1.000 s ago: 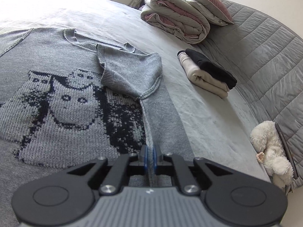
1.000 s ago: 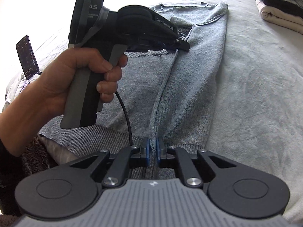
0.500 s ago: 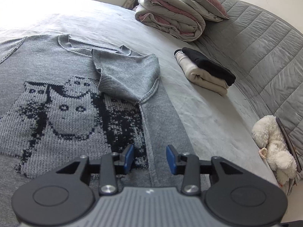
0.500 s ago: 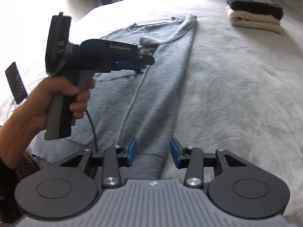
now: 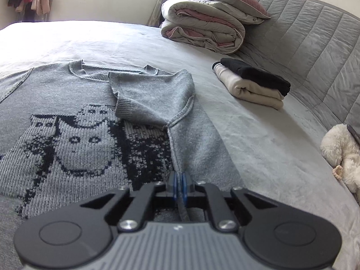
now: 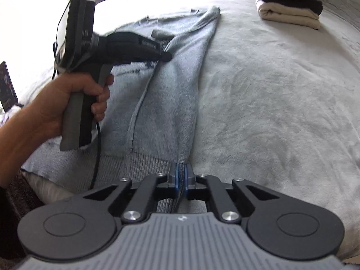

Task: Fold clothes

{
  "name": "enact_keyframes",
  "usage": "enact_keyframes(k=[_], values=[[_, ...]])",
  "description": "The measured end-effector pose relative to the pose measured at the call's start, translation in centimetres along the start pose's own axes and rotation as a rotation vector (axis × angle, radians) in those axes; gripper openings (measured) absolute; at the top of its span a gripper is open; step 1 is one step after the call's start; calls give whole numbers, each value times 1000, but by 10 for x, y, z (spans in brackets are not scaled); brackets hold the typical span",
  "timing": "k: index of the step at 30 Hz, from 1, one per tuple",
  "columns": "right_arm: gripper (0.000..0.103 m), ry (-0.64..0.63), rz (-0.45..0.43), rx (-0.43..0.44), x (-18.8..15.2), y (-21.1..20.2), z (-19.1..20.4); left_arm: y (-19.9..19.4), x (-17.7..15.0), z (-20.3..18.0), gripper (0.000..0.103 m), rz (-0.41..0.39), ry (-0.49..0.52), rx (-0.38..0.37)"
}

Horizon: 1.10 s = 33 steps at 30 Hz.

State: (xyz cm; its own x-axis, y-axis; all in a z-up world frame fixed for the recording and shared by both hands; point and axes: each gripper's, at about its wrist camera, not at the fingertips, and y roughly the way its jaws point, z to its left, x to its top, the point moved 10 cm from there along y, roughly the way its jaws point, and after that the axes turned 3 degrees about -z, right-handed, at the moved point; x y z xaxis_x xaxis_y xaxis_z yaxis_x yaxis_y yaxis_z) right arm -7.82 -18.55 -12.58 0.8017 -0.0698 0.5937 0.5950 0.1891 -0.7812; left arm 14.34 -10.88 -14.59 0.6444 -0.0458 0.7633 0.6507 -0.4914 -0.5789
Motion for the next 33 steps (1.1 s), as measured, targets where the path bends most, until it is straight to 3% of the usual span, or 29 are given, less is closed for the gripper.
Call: enact_keyframes(k=[4,10,16,17,19,22,33], values=[[15,18,-58,10,14,-3,-3,-13,8,-1,33,-13,-31,-24],[15,25,-214,23,62,-4,-14,-38,4,-19,33,-21,28,-139],[15,-28,-263,71,98,25,-6,-41,-25,-34,33,46,162,-257],[15,-36,-255,75,99,31,-5,-40,-31,-33,24,64,169,-263],[15,-49,-235,77,98,43,-4,-40,-40,-31,24,86,183,-271],[15,-52,-190,64,81,50,-6,-46,-47,-34,32,101,190,-326],[16,-115,-195,19,36,23,9,-90,-89,-55,42,120,362,-416]])
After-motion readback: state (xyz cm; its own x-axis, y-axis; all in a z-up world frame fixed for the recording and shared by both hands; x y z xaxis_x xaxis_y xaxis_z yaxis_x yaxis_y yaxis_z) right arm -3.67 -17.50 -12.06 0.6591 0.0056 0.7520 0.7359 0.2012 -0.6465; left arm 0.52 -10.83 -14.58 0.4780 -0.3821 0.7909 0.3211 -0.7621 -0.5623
